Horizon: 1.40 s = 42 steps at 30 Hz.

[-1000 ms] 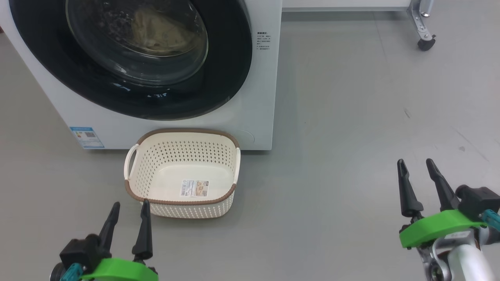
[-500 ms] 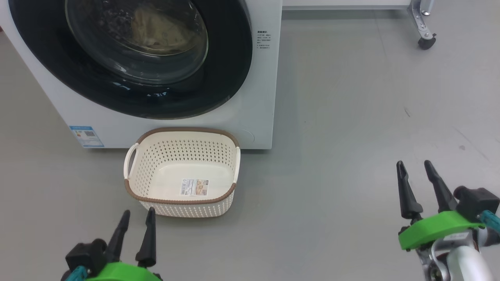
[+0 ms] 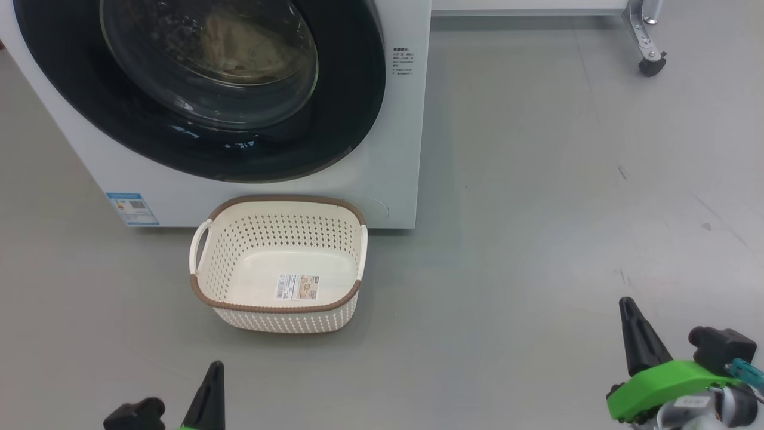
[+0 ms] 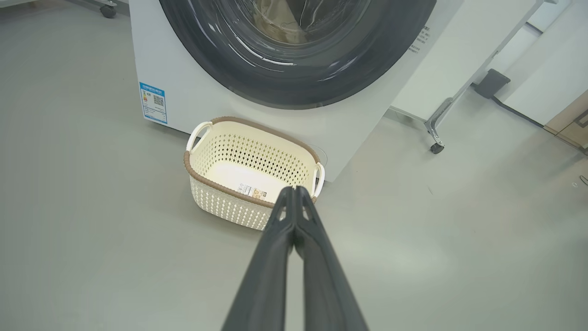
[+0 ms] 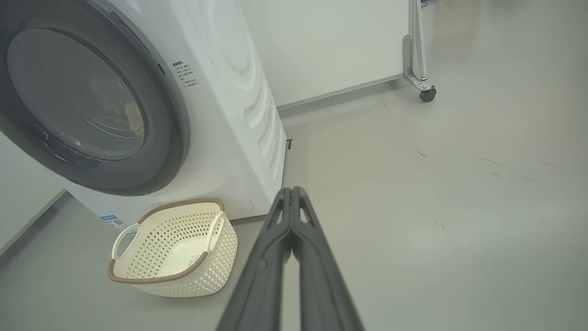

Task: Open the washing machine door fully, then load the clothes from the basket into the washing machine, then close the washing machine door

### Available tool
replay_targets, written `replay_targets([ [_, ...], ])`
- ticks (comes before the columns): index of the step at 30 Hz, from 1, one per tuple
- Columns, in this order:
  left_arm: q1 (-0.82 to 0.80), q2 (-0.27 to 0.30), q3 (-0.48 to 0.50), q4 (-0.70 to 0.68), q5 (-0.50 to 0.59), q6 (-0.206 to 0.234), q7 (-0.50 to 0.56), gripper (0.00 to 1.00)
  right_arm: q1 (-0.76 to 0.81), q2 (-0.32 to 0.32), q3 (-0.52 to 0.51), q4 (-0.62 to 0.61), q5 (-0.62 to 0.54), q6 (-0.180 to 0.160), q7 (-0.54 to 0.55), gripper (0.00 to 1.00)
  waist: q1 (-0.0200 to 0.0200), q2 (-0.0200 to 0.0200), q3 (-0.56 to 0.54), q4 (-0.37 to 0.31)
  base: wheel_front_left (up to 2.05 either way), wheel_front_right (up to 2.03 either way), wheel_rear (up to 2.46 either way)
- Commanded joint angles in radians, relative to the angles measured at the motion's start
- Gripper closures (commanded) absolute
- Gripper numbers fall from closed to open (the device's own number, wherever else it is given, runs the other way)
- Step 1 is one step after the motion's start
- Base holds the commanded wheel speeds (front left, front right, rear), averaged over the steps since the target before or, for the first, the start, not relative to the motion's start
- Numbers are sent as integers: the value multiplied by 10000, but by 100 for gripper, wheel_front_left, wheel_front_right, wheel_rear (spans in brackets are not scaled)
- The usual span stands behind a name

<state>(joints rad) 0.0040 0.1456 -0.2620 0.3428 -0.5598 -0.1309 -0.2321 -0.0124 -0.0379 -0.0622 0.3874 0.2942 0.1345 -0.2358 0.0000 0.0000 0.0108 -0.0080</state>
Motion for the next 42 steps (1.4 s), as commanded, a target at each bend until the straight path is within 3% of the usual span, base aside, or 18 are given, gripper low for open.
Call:
replay_targets([
  [1,-399,66,199,-325,-224,0,60,100,-512,-69,-63,-382,283,-5,106,100,0,0,-1,1,0,0,0],
  [42,-653,-226,1376,-558,-3991,0,1197,100,-659,-88,-215,-771,4900,-17,1310,100,0,0,-28,30,0,0,0],
])
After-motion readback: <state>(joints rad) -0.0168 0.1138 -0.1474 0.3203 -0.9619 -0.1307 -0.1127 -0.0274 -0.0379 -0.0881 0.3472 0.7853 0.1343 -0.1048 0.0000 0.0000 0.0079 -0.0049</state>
